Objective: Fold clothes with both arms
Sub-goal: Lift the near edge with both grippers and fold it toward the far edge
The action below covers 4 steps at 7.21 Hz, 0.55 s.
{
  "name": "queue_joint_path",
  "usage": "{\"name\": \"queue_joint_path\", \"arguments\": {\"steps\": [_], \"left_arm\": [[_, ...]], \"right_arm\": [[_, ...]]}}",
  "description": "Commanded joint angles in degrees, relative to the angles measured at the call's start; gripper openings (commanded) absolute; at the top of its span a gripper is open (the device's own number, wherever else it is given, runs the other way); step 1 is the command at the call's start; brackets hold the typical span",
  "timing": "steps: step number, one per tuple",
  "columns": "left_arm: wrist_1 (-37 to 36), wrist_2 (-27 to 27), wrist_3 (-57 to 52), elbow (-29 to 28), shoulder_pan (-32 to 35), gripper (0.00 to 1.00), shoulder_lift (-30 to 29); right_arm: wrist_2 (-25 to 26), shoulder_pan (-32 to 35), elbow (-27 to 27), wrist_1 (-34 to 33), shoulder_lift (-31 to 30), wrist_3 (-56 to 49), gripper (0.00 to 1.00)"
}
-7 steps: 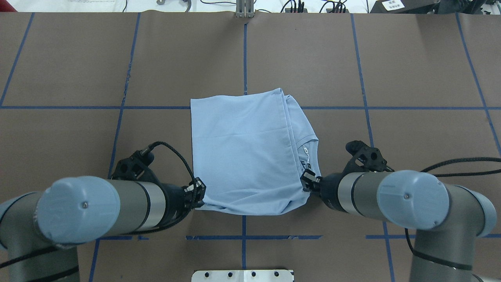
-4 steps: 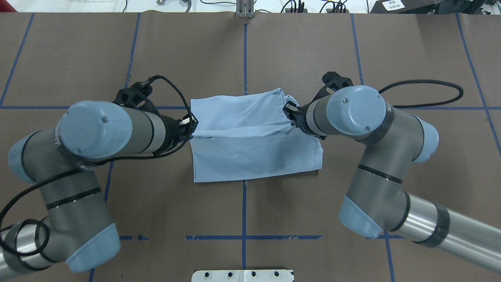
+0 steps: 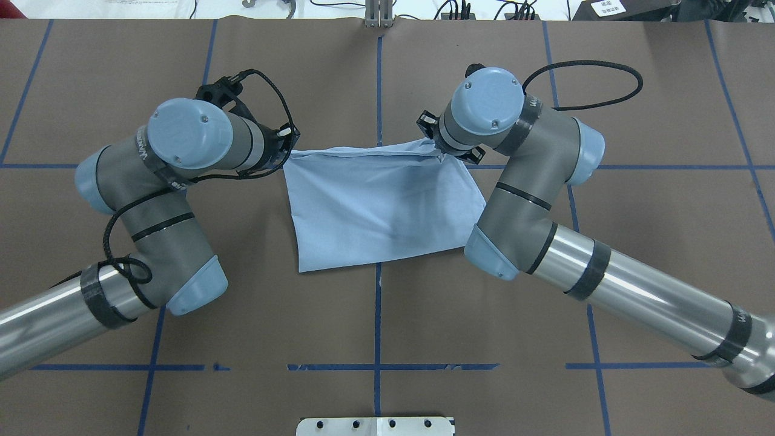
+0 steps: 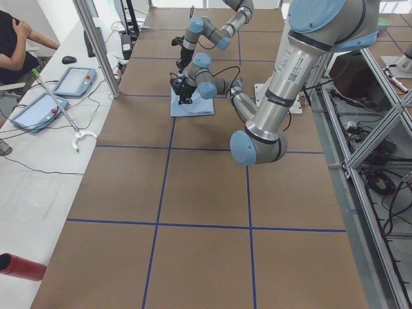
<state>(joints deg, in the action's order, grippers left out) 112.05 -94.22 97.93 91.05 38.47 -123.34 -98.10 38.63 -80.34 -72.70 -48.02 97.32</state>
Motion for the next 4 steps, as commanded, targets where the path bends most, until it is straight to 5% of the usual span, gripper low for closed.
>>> {"name": "queue_joint_path", "arguments": {"steps": [1, 4], "left_arm": [[11.99, 0.09, -7.29, -9.73, 5.19, 0.62, -2.08], [11.61, -1.04, -7.31, -7.31, 5.92, 0.62, -2.70]], "right_arm": [[-1.83, 3.63, 12.03, 10.53, 3.63, -8.77, 1.00], [-7.10, 6.11, 9.69, 11.44, 2.75, -9.52, 1.00]]}}
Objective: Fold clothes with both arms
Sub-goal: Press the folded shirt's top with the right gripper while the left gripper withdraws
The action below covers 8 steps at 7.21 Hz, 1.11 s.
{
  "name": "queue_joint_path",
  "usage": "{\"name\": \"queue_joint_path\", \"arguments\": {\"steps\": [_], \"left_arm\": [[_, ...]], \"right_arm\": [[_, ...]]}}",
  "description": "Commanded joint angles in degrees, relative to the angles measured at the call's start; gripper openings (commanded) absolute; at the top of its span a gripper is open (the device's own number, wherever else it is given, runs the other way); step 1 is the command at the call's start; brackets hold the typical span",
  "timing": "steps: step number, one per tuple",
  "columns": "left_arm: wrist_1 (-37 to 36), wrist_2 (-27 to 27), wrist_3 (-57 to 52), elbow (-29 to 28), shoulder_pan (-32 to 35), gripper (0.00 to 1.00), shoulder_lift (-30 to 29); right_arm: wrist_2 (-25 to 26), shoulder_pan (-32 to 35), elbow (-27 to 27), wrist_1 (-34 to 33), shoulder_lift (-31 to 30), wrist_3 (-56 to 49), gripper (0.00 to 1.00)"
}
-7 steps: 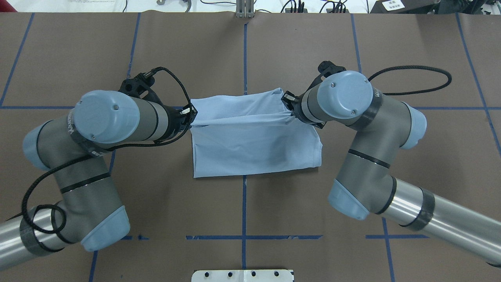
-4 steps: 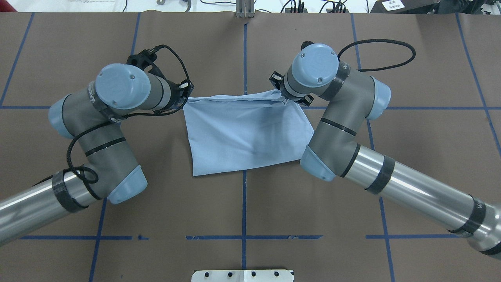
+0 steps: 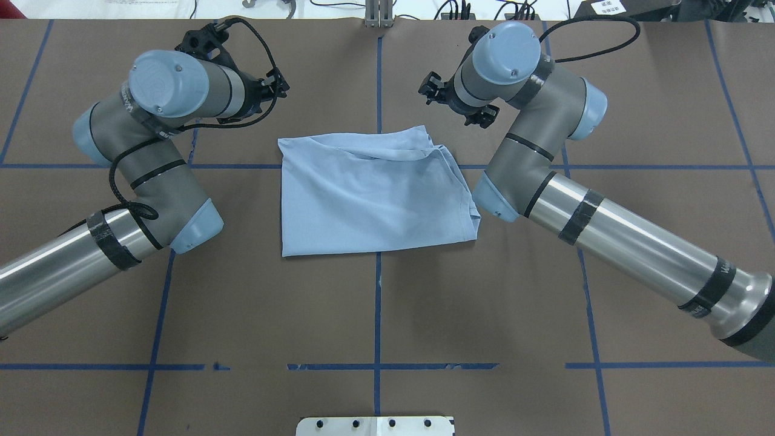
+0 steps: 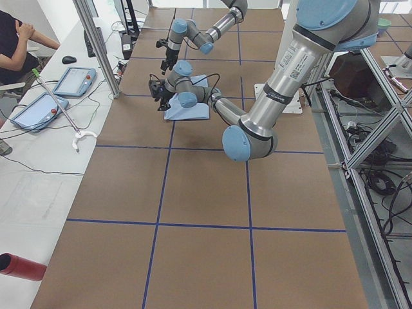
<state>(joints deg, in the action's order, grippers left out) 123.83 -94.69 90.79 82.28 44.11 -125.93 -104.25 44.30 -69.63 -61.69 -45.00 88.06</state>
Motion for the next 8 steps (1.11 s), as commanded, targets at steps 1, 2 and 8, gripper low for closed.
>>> {"name": "queue_joint_path", "arguments": {"steps": [1, 2, 8], "left_arm": [[-0.25, -3.98, -0.26, 4.09, 1.58, 0.61, 0.59], [-0.25, -7.15, -0.35, 7.43, 3.07, 0.61, 2.69], [-1.22, -7.44, -0.52, 10.53, 3.70, 0.61, 4.03]], "right_arm": [[-1.04, 0.00, -4.51, 0.08, -2.00, 0.27, 1.00], [-0.96, -3.05, -8.90, -1.05, -4.28, 0.88, 0.56], [4.13, -9.94, -9.06, -4.05, -3.70, -4.27, 0.00]]}}
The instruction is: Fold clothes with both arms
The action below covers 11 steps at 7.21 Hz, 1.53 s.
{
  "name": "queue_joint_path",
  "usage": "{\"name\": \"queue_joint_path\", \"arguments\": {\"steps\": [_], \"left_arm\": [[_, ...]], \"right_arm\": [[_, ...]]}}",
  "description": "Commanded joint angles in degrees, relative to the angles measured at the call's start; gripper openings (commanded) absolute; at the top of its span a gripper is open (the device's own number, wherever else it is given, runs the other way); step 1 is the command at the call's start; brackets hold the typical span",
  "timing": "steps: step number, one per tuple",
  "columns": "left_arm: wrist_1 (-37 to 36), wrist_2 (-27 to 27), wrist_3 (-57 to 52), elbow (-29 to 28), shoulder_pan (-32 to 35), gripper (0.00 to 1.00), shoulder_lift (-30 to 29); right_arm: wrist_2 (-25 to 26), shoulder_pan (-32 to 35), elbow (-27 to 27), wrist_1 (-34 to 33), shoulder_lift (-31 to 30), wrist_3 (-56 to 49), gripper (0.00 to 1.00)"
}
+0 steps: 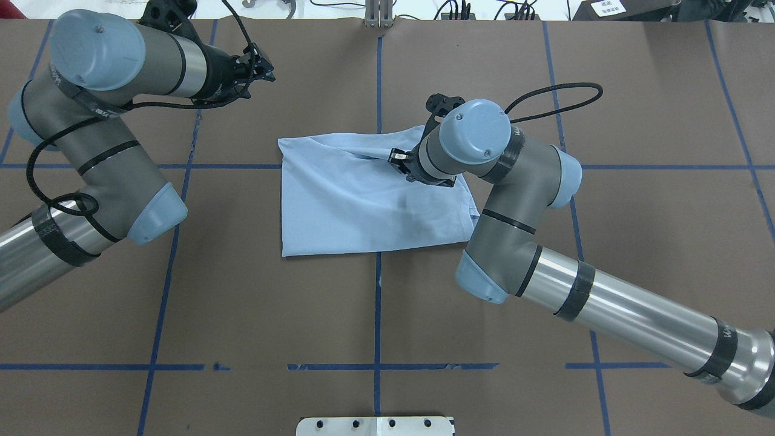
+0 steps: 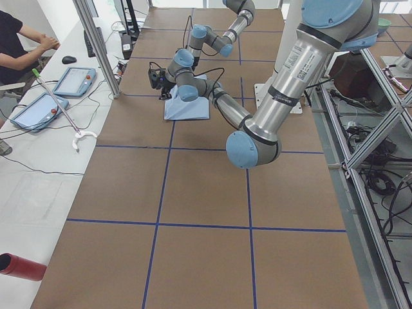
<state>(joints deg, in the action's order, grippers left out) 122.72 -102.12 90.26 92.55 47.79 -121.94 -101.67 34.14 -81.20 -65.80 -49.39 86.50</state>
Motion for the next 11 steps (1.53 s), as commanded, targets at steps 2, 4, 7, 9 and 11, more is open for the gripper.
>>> {"name": "queue_joint_path", "arguments": {"steps": [2, 4, 7, 9, 11], "left_arm": [[-1.16, -0.01, 0.09, 2.96, 0.37, 0.61, 0.21], [-2.84, 0.17, 0.00, 4.12, 0.28, 0.61, 1.35], [-2.84, -0.01, -5.48, 5.96, 0.63, 0.60, 4.15], [-3.01, -2.10, -17.42, 9.21, 3.60, 0.59, 9.76], [-2.93, -9.99, -35.14, 11.67, 13.85, 0.59, 18.54]], "right_arm": [[2.18, 3.46, 11.19, 3.20, 4.29, -5.37, 0.00], [-0.10, 11.61, 17.71, 6.73, 5.88, -8.34, 0.00], [-10.54, 17.80, 14.94, 6.74, 4.58, -9.59, 0.00], [-17.79, 23.21, 8.82, 6.12, -1.35, -11.69, 0.00], [-29.14, 34.97, 5.00, 5.07, -10.76, -29.19, 0.00]]}}
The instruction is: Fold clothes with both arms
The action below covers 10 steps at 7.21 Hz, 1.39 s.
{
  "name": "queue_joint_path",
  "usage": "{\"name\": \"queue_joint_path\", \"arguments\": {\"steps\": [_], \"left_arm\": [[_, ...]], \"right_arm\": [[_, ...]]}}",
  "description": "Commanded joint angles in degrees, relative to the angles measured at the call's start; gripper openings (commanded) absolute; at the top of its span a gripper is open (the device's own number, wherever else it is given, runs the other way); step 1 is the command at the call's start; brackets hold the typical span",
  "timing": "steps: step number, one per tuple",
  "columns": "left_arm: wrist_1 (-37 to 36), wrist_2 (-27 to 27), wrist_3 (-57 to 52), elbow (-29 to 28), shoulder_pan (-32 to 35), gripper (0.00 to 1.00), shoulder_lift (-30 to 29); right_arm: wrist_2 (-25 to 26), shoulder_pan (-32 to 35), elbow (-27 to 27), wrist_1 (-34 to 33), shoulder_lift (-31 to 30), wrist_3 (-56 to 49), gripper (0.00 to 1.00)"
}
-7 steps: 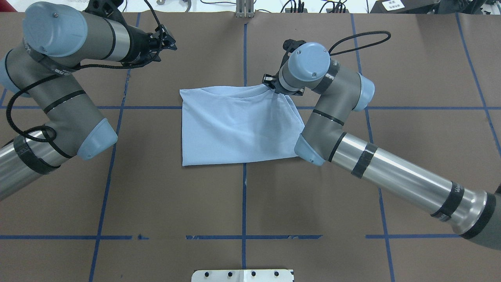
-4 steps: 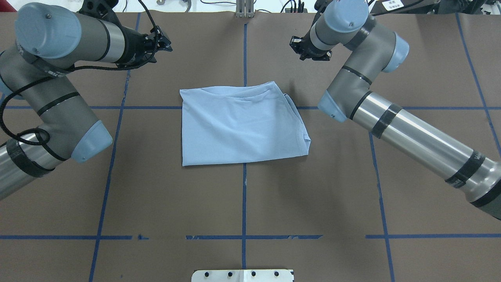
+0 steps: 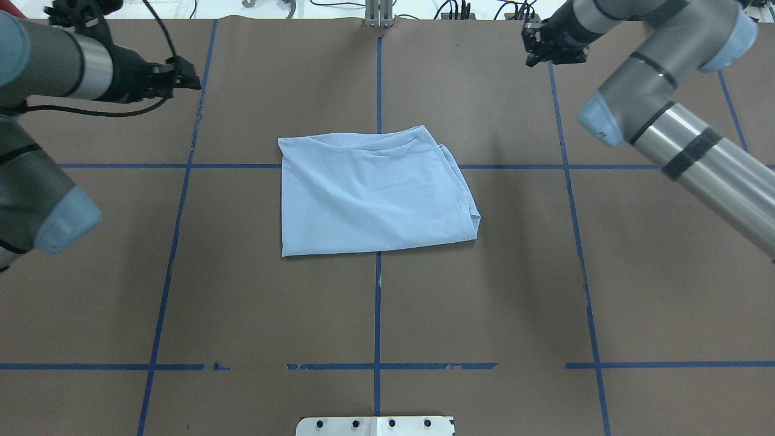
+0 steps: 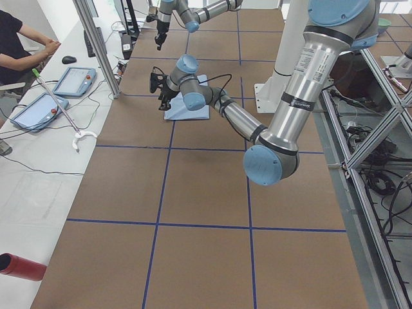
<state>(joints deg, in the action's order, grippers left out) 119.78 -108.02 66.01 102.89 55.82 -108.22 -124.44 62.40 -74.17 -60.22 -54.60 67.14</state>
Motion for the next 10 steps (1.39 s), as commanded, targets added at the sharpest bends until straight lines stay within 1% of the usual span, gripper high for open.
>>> {"name": "queue_joint_path", "arguments": {"steps": [1, 2, 3, 4, 5, 6, 7, 8, 9, 10], "left_arm": [[-0.15, -7.09, -19.60, 1.09, 12.06, 0.59, 7.90], [-2.51, -11.47, -31.61, 0.30, 20.13, 0.59, 9.32], [-8.79, -14.90, -44.35, -3.10, 28.65, 0.59, 8.56], [-10.60, -17.98, -53.44, -6.96, 32.82, 0.59, 8.46], [-13.57, -18.62, -57.36, -10.92, 34.17, 0.62, 8.29], [-20.48, -20.11, -58.44, -11.22, 34.18, 0.63, 8.11], [-25.59, -21.87, -58.71, -11.22, 34.79, 1.00, 8.37], [-26.95, -26.58, -58.71, -11.39, 34.80, 1.00, 9.94], [-29.40, -27.41, -61.41, -10.87, 34.54, 1.00, 11.17], [-31.43, -27.33, -72.14, -9.48, 34.71, 1.00, 14.14]], "right_arm": [[-8.86, 11.65, -2.03, -0.95, -8.91, -18.45, 0.00], [-10.80, 15.87, -2.03, -0.95, -12.42, -25.84, 0.00], [-13.52, 20.35, -2.03, -3.48, -14.89, -32.79, 0.00], [-13.98, 22.57, -2.03, -8.37, -16.31, -41.82, 0.00], [-12.68, 23.29, -2.12, -14.86, -16.67, -51.40, 0.00], [-12.32, 23.99, -2.46, -22.32, -16.59, -57.93, 0.00], [-11.97, 23.22, -5.86, -29.79, -17.20, -59.30, 0.63], [-9.79, 22.69, -12.16, -32.04, -21.73, -59.14, 1.00], [-9.33, 22.51, -15.09, -32.67, -22.82, -58.36, 1.00], [-9.76, 22.51, -16.25, -34.07, -23.52, -58.26, 1.00]]}}
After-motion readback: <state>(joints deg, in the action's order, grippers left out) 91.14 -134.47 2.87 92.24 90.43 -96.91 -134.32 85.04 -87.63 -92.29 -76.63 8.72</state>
